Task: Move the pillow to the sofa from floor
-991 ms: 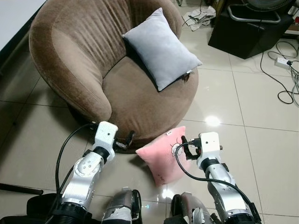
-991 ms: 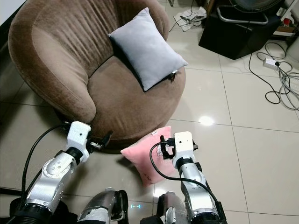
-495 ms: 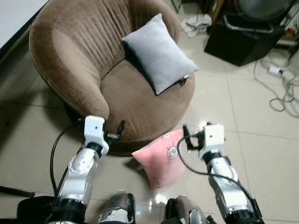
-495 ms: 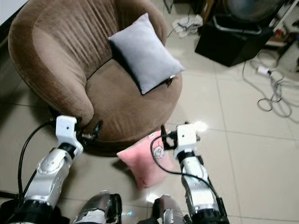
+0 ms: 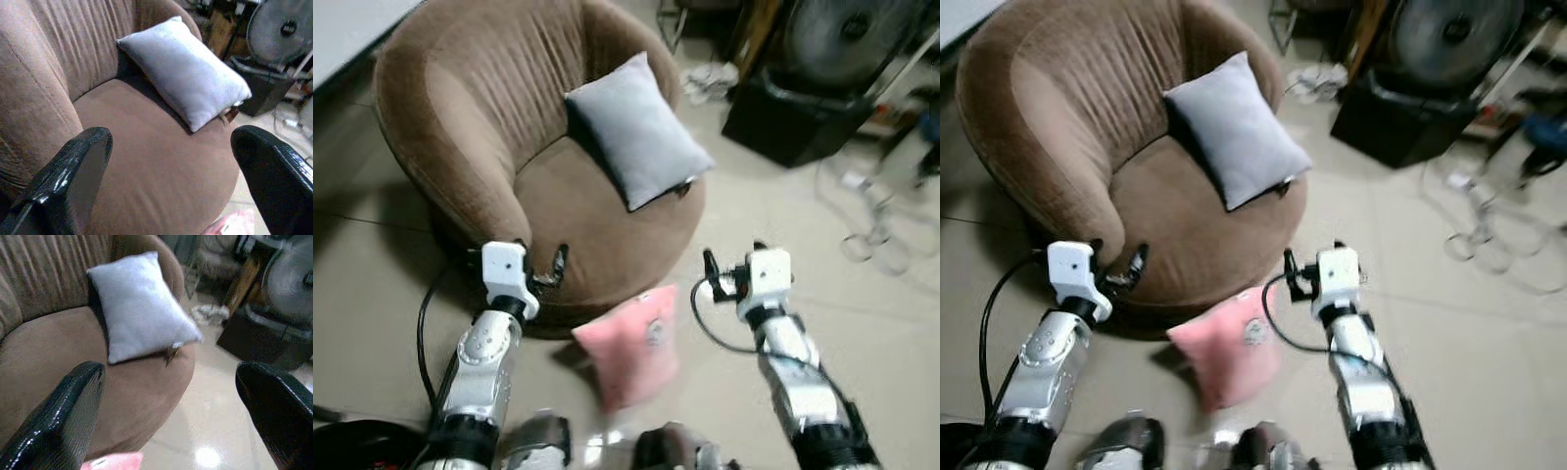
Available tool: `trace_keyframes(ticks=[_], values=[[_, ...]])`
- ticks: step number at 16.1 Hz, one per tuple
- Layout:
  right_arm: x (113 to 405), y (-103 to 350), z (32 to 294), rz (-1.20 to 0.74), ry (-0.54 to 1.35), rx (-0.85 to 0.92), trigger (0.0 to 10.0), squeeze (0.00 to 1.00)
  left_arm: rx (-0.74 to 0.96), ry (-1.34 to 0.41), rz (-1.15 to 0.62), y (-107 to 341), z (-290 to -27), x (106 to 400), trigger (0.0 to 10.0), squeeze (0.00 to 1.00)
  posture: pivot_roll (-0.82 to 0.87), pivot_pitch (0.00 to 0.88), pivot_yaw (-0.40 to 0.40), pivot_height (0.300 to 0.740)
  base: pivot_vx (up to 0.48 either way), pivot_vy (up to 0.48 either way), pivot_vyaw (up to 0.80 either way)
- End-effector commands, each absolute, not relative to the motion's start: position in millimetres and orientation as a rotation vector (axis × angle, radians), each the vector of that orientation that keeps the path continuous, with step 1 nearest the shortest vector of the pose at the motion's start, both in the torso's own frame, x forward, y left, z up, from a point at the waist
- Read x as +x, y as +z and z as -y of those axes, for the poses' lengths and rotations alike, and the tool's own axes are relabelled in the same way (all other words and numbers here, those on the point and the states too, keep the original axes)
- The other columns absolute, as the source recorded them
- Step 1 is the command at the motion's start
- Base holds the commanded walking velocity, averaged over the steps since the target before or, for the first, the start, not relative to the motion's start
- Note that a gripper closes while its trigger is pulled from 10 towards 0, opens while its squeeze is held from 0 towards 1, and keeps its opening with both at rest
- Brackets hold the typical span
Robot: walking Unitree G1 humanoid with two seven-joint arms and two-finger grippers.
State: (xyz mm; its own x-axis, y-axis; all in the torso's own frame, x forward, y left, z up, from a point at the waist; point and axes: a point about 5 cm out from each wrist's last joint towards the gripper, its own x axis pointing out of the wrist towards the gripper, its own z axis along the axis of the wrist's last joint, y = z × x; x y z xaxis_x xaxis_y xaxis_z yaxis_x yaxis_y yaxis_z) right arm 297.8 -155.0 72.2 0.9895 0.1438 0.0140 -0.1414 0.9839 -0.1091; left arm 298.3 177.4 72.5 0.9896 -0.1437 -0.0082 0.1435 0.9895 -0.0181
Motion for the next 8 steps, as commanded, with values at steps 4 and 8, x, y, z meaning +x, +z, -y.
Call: trace_keyframes(ticks=[4,8], values=[[305,73,163,0.029,0.129,-0.116,10.0,0.00,0.013,-0.190,-0.008,71,-169,301,10.0,1.00,0.19,0.082,-0.196,0.695,0.000,0.000,0.00],[299,63,157,-0.012,0.140,-0.084,10.0,0.00,0.041,-0.248,-0.035,68,-165,302,10.0,1.00,0.17,0.089,-0.161,0.695,0.000,0.000,0.00]])
